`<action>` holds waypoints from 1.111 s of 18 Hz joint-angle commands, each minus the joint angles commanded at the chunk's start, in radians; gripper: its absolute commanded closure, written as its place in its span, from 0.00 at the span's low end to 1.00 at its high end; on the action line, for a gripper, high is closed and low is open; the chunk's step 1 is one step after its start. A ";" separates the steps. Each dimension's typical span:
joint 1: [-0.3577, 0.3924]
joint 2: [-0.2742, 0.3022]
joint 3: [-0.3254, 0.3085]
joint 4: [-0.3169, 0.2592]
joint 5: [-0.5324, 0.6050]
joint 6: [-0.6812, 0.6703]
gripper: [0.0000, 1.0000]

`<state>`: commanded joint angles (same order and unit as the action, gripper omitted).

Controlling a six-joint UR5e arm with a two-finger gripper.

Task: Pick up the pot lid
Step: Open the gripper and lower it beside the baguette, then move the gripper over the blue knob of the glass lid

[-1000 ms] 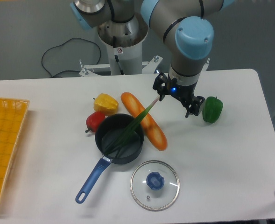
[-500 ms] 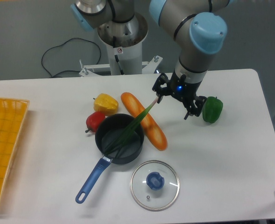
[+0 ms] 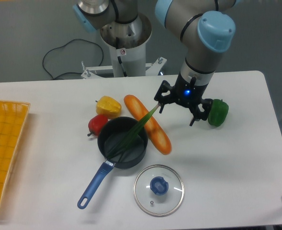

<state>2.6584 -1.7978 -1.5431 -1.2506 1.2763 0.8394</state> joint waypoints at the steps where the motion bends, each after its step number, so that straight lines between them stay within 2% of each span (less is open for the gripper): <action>1: -0.002 -0.005 -0.011 0.040 -0.003 -0.011 0.00; 3: -0.018 -0.012 -0.026 0.098 -0.011 -0.020 0.00; 7: -0.023 -0.052 -0.015 0.105 0.006 -0.078 0.00; 10: -0.037 -0.072 -0.003 0.105 0.070 -0.109 0.00; 14: -0.041 -0.135 0.041 0.108 0.084 -0.187 0.00; 20: -0.083 -0.206 0.101 0.155 0.092 -0.093 0.00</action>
<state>2.5756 -2.0033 -1.4420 -1.0953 1.3683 0.7467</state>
